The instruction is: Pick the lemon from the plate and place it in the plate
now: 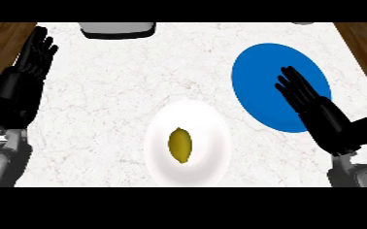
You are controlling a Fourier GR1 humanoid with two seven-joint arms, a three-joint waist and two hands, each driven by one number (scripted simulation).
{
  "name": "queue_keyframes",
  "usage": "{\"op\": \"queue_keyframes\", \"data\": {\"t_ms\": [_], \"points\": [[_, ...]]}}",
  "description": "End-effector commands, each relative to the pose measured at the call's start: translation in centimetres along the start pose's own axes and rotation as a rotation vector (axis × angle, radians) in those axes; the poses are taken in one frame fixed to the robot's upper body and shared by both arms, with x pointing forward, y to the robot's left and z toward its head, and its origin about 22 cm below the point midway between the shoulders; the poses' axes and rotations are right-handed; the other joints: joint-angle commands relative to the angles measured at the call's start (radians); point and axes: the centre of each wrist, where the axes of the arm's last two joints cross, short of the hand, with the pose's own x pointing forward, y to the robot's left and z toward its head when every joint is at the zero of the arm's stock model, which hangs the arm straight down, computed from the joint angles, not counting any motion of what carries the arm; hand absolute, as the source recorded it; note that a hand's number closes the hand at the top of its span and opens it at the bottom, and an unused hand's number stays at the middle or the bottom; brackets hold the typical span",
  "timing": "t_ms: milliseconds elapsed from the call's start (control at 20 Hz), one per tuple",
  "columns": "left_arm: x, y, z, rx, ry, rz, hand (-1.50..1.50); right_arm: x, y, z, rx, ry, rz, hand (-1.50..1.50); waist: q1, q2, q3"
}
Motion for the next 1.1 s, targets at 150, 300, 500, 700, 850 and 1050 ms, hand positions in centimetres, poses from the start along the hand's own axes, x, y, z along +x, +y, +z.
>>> {"op": "queue_keyframes", "data": {"t_ms": [150, 300, 500, 700, 850, 1050], "points": [[-8.4, -4.2, 4.6, -0.052, 0.382, 0.103, 0.00, 5.4, 1.3, -3.5, -0.131, -0.254, 0.132, 1.50, 0.038, 0.002, -0.007], [-9.5, -4.6, 5.6, -0.078, 0.473, 0.139, 0.00, 8.4, -3.1, -1.6, -0.169, -0.136, 0.746, 1.50, 0.011, 0.005, -0.048], [-12.3, -7.0, 8.1, -0.111, 0.581, 0.212, 0.00, 2.4, 2.1, -3.2, -0.571, -0.322, 0.452, -1.50, 0.022, 0.002, -0.006], [-13.4, -7.3, 8.7, -0.125, 0.580, 0.245, 0.00, -1.7, 6.9, -2.1, -0.542, -0.384, 0.391, -1.50, 0.025, -0.005, -0.004], [-11.5, -7.2, 8.4, -0.109, 0.593, 0.222, 0.00, -1.2, 7.8, -1.5, -0.490, -0.363, 0.498, -1.50, 0.029, -0.007, -0.004], [-12.7, -8.4, 9.3, -0.129, 0.582, 0.236, 0.00, 0.7, 7.0, 1.0, -0.344, -0.200, 0.643, -1.50, 0.021, -0.009, -0.005]]}}
